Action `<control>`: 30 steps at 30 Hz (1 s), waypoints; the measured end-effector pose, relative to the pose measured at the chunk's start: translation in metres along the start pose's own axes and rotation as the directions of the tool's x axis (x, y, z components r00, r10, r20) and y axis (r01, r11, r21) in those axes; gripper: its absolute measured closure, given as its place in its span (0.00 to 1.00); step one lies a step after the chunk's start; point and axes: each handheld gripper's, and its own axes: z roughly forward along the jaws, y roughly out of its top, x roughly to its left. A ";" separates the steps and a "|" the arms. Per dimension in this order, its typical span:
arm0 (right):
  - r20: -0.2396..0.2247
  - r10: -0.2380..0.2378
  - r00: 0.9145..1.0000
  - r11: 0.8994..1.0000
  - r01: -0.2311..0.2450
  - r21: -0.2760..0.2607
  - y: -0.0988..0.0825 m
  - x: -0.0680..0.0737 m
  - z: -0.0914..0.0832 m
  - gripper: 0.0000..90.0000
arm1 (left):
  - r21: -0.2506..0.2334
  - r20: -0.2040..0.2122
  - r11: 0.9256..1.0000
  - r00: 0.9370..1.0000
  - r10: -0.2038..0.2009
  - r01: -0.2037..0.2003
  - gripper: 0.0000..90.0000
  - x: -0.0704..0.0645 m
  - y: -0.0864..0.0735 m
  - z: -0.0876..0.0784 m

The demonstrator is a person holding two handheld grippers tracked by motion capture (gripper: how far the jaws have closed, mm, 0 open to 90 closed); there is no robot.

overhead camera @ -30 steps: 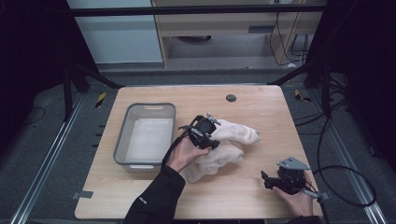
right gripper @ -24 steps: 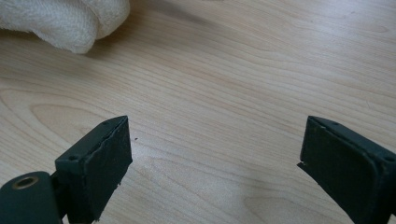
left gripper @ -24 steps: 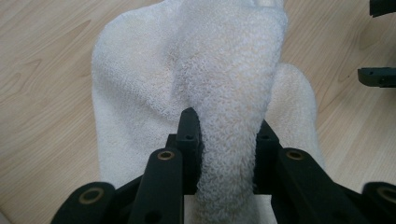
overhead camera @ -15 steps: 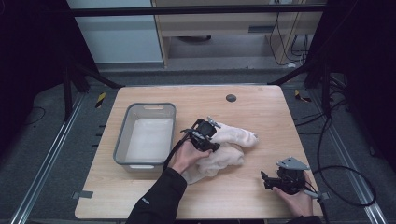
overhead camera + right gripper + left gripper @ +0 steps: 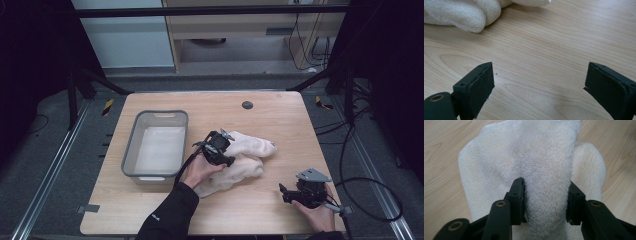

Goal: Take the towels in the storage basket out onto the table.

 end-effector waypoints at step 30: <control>0.005 -0.008 1.000 1.000 0.008 0.004 0.000 0.000 0.001 0.08 | -0.202 -0.054 0.979 0.999 -0.007 -0.004 0.27 0.012 -0.032 -0.055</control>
